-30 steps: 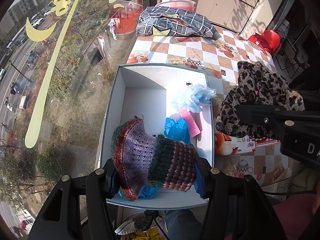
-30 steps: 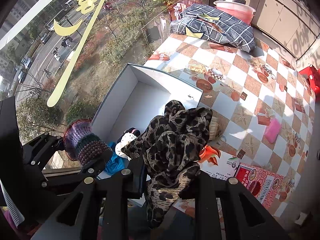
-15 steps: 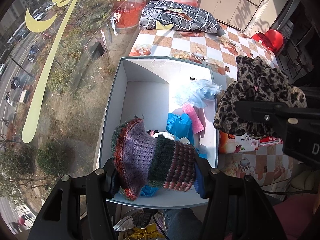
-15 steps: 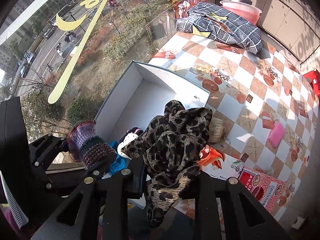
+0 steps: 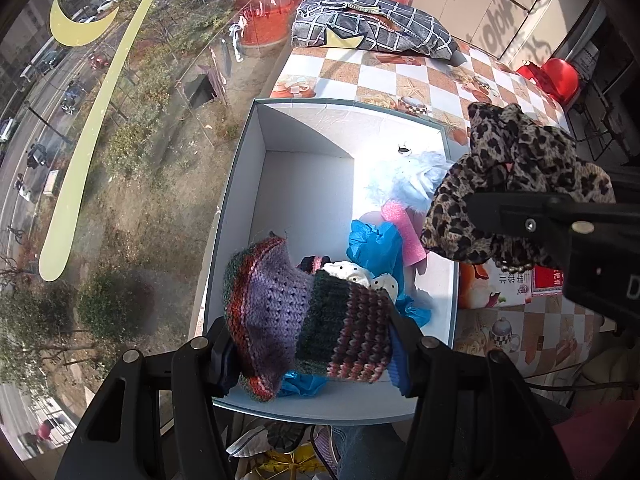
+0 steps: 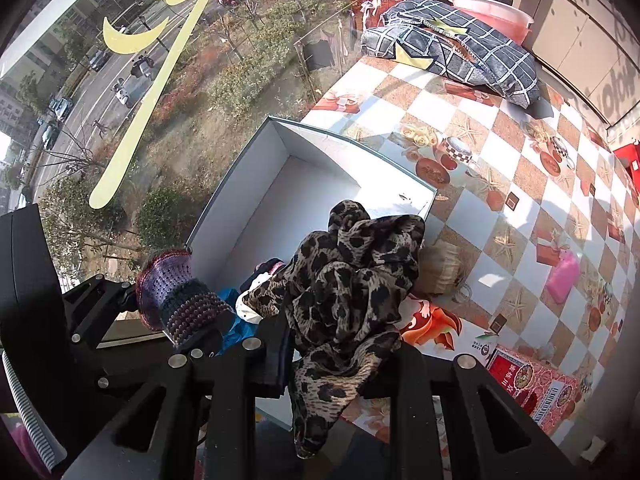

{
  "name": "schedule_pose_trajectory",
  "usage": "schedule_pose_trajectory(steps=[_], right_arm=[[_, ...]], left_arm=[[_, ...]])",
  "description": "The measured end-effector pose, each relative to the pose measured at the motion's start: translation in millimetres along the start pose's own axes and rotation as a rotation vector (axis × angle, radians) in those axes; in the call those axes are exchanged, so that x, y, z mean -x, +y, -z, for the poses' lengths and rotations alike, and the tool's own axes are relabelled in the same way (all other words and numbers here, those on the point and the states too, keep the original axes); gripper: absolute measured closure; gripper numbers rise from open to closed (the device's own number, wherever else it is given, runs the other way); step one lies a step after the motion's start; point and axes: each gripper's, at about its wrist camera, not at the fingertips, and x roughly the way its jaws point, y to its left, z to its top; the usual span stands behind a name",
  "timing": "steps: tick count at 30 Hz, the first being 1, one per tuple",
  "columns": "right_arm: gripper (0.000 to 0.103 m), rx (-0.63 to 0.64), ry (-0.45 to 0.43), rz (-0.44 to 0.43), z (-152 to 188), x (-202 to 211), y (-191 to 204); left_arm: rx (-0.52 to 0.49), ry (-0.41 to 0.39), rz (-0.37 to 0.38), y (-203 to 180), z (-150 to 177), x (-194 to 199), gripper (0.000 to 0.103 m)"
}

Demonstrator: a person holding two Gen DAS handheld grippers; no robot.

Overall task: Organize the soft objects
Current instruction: 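Carry the beanie and leopard scrunchie with both tools over the white box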

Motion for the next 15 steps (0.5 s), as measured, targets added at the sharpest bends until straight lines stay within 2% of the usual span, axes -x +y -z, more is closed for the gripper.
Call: schedule_pose_trajectory(steps=[15], right_arm=[[0.078,0.016,0.046,0.026,-33,-32,0]], left_arm=[[0.076,0.049,0.004,5,-19,-29,0.042]])
